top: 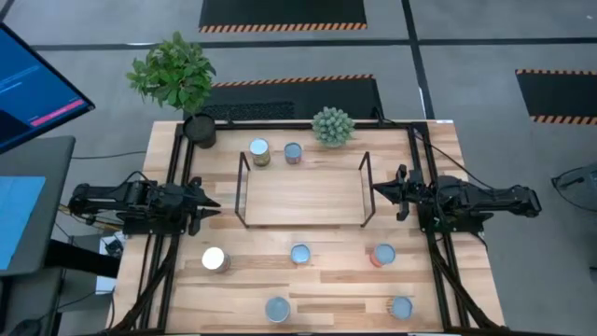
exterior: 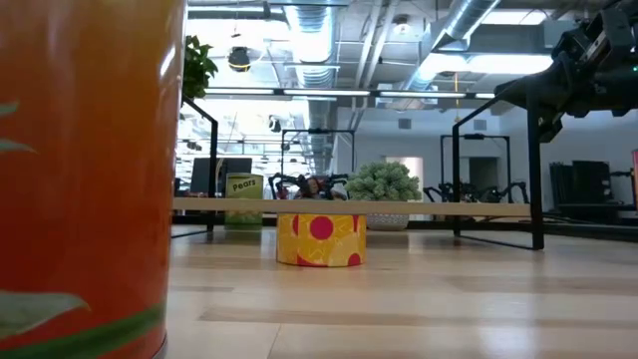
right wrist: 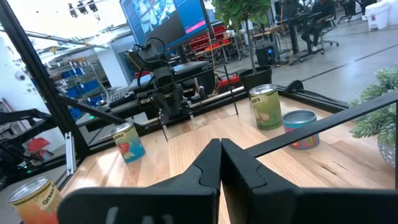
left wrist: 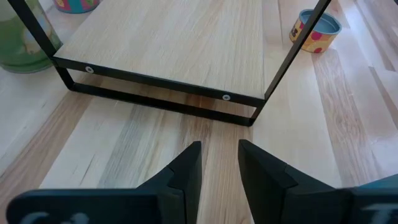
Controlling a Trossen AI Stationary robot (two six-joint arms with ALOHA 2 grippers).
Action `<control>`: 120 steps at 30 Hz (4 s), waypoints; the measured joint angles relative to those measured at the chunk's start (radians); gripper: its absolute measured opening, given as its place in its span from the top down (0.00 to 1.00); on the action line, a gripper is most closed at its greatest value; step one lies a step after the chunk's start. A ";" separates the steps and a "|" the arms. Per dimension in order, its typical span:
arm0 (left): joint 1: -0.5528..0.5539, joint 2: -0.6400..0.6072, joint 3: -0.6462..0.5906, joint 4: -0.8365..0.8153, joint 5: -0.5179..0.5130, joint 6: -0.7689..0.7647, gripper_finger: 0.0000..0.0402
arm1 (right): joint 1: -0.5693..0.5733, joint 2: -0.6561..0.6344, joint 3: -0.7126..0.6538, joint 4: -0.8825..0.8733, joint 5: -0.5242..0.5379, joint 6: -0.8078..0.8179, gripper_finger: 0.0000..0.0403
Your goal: Pick and place cans onto a shelf
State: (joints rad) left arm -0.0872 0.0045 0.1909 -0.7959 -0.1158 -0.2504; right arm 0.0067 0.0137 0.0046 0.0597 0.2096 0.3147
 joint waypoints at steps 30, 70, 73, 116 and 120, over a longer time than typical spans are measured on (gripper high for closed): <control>0.000 0.000 0.000 0.003 -0.074 -0.032 0.77 | -0.062 0.000 0.000 0.002 0.004 -0.111 0.92; 0.000 0.000 0.003 0.168 -0.487 -0.285 0.77 | -0.122 0.000 0.000 0.005 0.005 -0.051 0.92; 0.000 0.000 0.000 0.242 -0.737 -0.312 0.77 | -0.122 0.000 0.000 0.005 0.005 -0.051 0.92; 0.000 0.000 0.000 0.764 -0.056 -0.044 0.77 | -0.122 0.000 0.000 0.008 0.006 -0.051 0.92; 0.000 0.000 0.000 0.760 -0.087 -0.037 0.77 | -0.122 0.000 0.000 0.008 0.008 -0.052 0.92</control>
State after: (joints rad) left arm -0.0872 0.0046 0.1909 -0.0361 -0.2023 -0.2879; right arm -0.1158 0.0135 0.0046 0.0673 0.2171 0.2630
